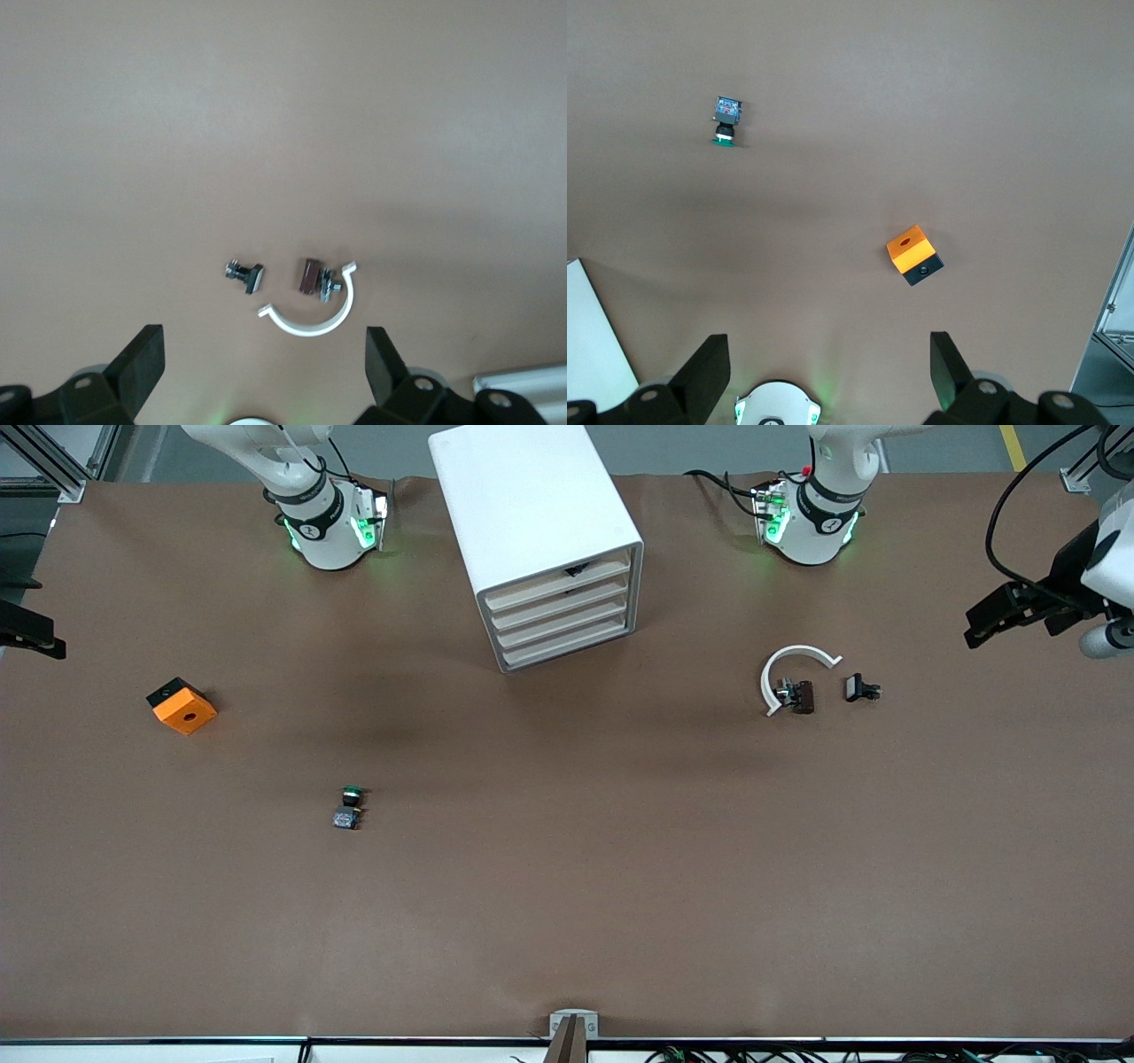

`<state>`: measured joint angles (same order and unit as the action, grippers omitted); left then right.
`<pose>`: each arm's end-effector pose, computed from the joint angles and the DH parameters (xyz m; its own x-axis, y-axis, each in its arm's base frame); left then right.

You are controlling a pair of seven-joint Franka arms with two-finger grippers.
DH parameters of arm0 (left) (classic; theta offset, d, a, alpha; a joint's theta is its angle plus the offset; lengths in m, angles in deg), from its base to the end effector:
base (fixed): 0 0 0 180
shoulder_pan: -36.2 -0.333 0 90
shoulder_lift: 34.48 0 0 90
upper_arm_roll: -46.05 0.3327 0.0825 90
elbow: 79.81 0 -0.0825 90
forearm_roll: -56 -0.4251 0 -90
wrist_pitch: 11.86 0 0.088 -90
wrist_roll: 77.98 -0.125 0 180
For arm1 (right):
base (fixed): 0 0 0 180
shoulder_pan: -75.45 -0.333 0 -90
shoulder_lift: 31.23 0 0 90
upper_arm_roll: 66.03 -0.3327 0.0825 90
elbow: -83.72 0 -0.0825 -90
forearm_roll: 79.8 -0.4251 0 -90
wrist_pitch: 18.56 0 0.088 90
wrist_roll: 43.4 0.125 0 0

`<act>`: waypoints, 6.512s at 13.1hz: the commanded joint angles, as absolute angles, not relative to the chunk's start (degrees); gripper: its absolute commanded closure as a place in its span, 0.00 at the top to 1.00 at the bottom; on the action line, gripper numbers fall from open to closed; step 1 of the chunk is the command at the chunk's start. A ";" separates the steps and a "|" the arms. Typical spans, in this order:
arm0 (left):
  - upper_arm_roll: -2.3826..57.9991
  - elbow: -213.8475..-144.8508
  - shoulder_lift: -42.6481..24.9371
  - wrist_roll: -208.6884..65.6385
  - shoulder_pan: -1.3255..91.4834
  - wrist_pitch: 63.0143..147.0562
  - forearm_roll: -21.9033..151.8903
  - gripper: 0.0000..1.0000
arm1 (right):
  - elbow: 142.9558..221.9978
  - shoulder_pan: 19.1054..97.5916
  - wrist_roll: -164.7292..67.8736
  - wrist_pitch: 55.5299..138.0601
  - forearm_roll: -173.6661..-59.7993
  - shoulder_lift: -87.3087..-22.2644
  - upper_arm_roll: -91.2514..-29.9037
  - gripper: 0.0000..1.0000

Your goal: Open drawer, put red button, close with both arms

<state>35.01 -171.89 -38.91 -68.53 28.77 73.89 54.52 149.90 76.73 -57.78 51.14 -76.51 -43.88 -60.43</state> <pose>0.5610 -0.0363 0.6423 0.9941 0.1046 -0.0274 0.1033 -0.9936 -0.0457 0.6166 -0.0743 0.6664 0.9790 0.1108 -0.1710 0.1187 -0.9923 0.0363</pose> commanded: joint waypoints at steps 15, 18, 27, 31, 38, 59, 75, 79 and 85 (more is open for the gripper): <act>34.71 -175.70 -42.47 -73.14 28.21 70.93 53.89 1.00 | 169.12 76.32 -53.68 60.17 -79.80 -28.18 -59.87 1.00; 34.71 -175.88 -42.47 -73.14 28.03 71.02 53.89 1.00 | 173.88 76.15 -53.94 62.82 -79.71 -24.56 -59.87 1.00; 34.62 -175.79 -41.60 -73.05 28.12 71.46 54.16 1.00 | 176.71 76.06 -53.60 65.64 -79.71 -22.45 -60.05 1.00; 34.62 -175.53 -41.42 -72.44 28.12 71.46 54.24 1.00 | 176.71 76.41 -47.71 63.88 -81.38 -22.45 -59.79 1.00; 34.71 -173.42 -40.63 -72.17 28.03 71.28 54.24 1.00 | 176.36 76.41 -45.25 62.04 -81.29 -22.36 -59.79 1.00; 34.80 -173.06 -39.66 -72.09 27.94 73.39 53.89 1.00 | 176.27 76.68 -44.89 62.47 -81.29 -22.53 -59.79 1.00; 34.80 -172.10 -38.52 -71.91 28.03 73.92 54.16 1.00 | 176.62 76.77 -44.98 65.29 -81.12 -24.03 -59.79 1.00; 34.80 -170.43 -37.38 -72.17 27.94 73.92 53.81 1.00 | 176.62 76.77 -44.98 65.29 -81.12 -24.03 -59.79 1.00; 34.71 -169.11 -37.55 -72.61 28.12 73.83 53.54 1.00 | 176.53 76.77 -44.98 65.29 -81.12 -24.03 -59.79 1.00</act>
